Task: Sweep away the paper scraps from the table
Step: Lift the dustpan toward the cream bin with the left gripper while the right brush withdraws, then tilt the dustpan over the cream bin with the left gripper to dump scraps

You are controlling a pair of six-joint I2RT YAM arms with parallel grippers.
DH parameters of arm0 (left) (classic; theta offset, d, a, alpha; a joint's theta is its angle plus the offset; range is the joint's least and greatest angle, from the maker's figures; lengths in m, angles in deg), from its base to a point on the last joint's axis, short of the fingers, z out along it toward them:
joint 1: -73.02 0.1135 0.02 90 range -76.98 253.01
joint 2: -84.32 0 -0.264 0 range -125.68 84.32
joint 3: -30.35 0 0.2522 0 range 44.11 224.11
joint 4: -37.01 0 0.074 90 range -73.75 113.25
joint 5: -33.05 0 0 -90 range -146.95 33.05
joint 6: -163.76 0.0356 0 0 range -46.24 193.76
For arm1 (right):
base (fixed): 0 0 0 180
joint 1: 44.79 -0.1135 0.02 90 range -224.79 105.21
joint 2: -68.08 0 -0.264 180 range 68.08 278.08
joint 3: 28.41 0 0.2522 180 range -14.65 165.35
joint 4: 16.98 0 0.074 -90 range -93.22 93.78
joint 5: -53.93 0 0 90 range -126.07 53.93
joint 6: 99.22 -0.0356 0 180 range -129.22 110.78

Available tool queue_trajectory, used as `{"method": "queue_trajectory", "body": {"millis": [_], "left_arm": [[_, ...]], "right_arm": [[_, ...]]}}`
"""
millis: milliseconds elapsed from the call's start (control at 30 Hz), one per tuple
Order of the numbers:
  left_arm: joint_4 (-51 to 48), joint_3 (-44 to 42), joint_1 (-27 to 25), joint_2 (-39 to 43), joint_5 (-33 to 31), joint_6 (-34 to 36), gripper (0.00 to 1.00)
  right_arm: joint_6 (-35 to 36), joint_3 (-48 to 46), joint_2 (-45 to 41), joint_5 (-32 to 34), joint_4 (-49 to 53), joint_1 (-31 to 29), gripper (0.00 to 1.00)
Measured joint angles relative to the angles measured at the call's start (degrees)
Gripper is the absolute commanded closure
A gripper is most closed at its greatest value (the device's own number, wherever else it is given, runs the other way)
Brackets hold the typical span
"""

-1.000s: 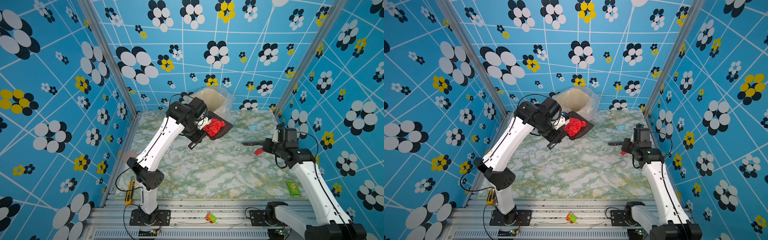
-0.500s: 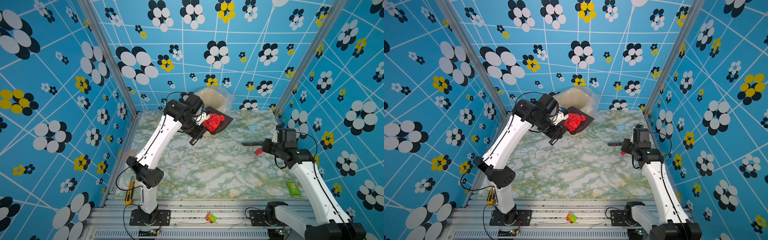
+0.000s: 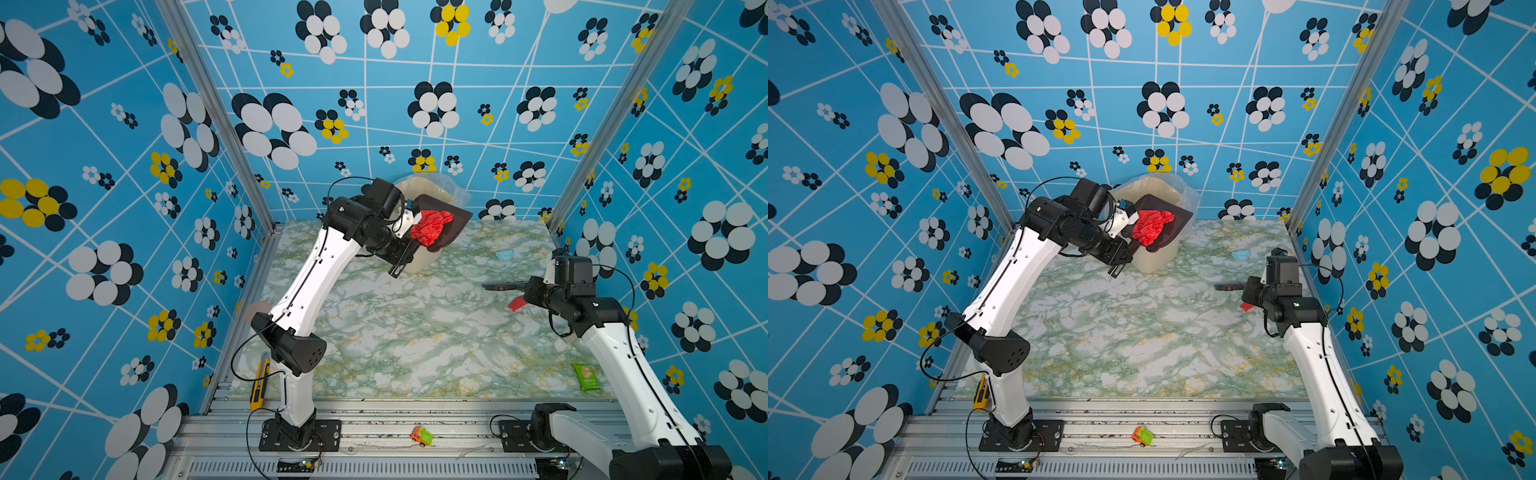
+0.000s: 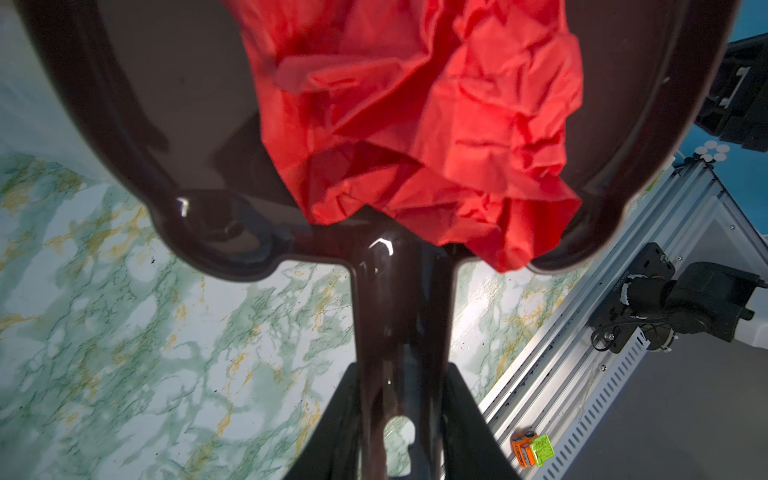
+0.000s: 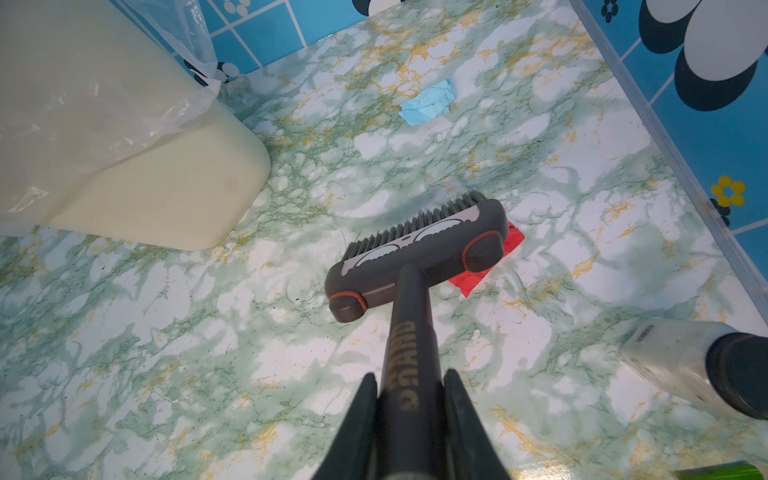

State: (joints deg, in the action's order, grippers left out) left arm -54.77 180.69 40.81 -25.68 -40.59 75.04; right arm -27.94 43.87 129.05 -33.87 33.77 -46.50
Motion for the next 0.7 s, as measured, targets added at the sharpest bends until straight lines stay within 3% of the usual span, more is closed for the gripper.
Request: {"method": "queue_trajectory", "body": {"millis": [700], "left_arm": [[4.57,4.37,3.13,-5.11,9.6,-4.02,1.0]], "right_arm": [[-0.04,-1.62,0.61,-1.29,-0.98,0.0,1.0]]}}
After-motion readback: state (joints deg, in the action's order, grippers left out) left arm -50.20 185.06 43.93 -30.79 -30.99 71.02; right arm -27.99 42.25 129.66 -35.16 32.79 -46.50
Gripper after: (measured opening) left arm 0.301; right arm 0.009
